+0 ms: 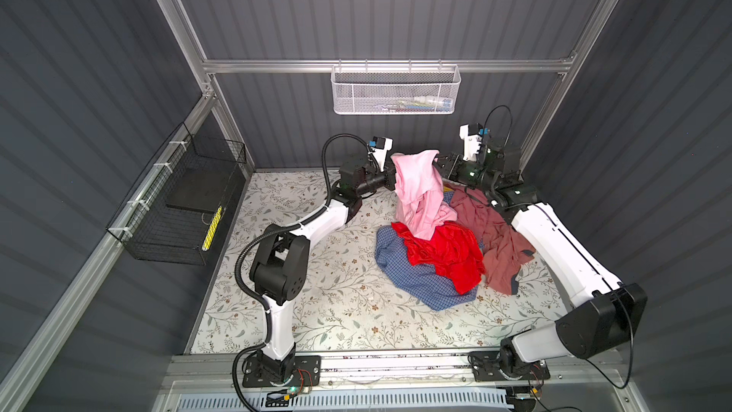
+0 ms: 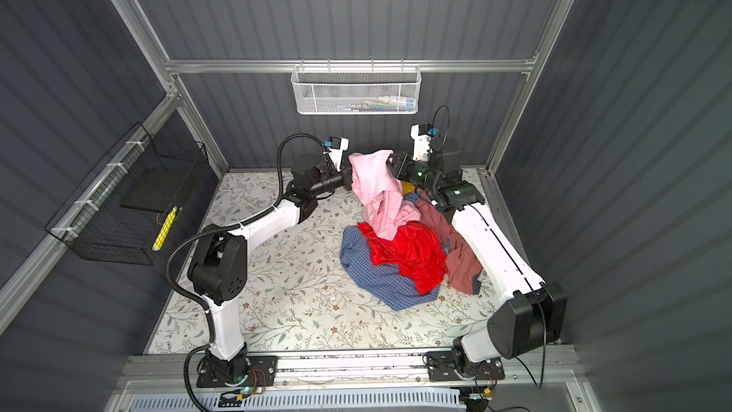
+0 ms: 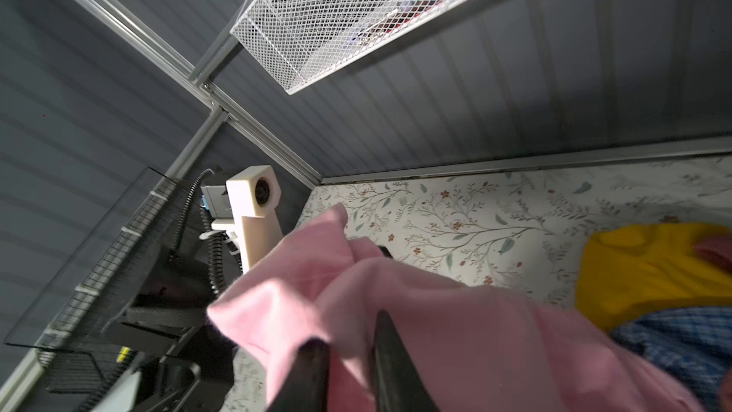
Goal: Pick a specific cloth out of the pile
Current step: 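Pull the sweatshirt away with the left gripper while the right gripper releases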
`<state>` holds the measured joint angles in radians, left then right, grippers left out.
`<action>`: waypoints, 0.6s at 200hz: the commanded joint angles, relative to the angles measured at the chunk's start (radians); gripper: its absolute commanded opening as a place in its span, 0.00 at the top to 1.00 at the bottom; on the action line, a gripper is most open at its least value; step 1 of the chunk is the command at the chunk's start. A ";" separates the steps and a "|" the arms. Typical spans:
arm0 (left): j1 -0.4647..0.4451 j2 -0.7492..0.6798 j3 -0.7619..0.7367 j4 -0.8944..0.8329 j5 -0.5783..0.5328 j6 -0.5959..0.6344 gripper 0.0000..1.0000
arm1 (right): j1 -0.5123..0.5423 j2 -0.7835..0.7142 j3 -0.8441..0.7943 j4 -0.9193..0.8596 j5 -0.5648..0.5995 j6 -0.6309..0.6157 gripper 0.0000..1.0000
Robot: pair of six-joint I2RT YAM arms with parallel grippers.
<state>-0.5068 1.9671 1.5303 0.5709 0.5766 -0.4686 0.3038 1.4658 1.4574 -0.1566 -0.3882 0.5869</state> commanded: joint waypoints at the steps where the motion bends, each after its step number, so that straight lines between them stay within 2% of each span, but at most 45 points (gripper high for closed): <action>1: 0.014 -0.054 0.012 0.027 -0.028 -0.034 1.00 | 0.001 0.006 0.004 -0.003 -0.006 -0.010 0.55; 12: 0.021 -0.060 0.024 0.028 -0.039 -0.041 1.00 | 0.001 0.014 0.010 -0.002 -0.014 -0.013 0.50; 15: 0.023 -0.060 0.027 0.026 -0.044 -0.042 1.00 | 0.001 0.015 0.011 -0.003 -0.014 -0.015 0.45; 22: 0.027 -0.067 0.033 0.024 -0.052 -0.042 1.00 | 0.001 0.016 0.015 -0.002 -0.010 -0.019 0.23; 24: 0.029 -0.068 0.035 0.022 -0.054 -0.042 1.00 | 0.001 0.017 0.015 -0.003 -0.009 -0.019 0.08; 27: 0.033 -0.072 0.038 0.018 -0.057 -0.042 1.00 | 0.001 0.017 0.016 -0.004 -0.007 -0.022 0.02; 70: 0.094 -0.122 0.119 -0.092 -0.103 -0.020 1.00 | -0.001 0.009 0.028 -0.040 0.069 -0.064 0.01; 120: 0.129 -0.178 0.286 -0.311 -0.197 0.129 1.00 | 0.000 0.025 0.051 -0.080 0.098 -0.081 0.01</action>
<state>-0.3885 1.8465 1.7088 0.3817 0.4351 -0.4362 0.3038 1.4784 1.4773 -0.2115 -0.3164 0.5304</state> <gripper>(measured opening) 0.051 0.991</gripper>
